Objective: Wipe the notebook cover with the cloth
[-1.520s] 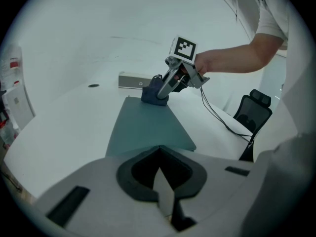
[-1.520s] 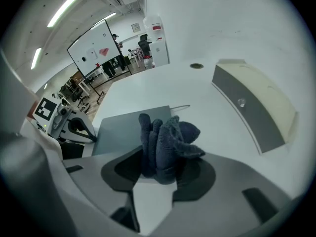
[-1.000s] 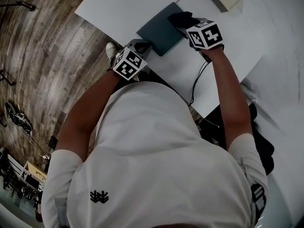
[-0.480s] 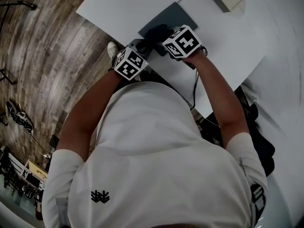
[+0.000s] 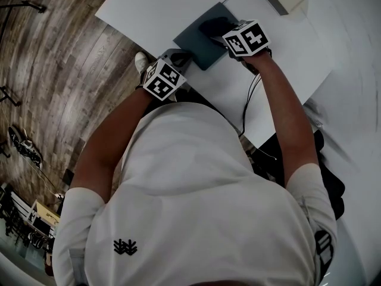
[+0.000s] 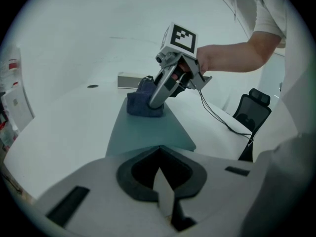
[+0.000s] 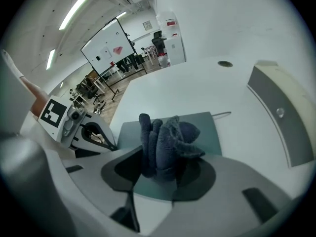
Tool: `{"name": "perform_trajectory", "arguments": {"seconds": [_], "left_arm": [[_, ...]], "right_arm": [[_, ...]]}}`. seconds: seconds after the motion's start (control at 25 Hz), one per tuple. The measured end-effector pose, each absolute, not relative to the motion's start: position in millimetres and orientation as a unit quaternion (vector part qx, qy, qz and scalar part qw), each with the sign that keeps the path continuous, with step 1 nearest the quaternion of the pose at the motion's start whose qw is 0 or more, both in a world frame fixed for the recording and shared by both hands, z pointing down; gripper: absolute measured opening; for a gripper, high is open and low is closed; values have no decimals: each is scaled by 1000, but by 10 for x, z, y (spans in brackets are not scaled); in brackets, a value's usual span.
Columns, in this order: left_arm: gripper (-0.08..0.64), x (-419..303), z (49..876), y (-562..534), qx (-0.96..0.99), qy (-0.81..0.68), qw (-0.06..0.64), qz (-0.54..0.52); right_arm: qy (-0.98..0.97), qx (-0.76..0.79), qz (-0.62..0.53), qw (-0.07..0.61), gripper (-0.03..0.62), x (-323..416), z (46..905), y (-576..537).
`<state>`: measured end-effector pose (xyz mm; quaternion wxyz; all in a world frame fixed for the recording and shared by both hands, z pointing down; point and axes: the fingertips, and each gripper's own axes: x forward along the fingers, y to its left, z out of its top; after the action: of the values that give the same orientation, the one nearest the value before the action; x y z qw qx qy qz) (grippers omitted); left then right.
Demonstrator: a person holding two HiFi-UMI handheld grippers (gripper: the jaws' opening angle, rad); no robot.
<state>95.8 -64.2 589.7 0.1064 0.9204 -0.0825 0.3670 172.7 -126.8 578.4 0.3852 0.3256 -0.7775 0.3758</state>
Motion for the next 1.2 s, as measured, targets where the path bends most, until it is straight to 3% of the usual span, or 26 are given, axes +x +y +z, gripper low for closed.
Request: {"name": "perform_trajectory", "arguments": {"seconds": [0.4, 0.68, 1.2], "left_arm": [[6, 967, 5910, -631, 919, -79, 115, 370], [6, 981, 5910, -625, 919, -75, 112, 370], [6, 976, 5898, -629, 920, -71, 107, 370]], "right_arm": [[-740, 401, 370, 393, 166, 2478, 5813, -1603], [-727, 425, 340, 418, 166, 2546, 5779, -1625], [-794, 280, 350, 410, 166, 1210, 5627, -1122]]}}
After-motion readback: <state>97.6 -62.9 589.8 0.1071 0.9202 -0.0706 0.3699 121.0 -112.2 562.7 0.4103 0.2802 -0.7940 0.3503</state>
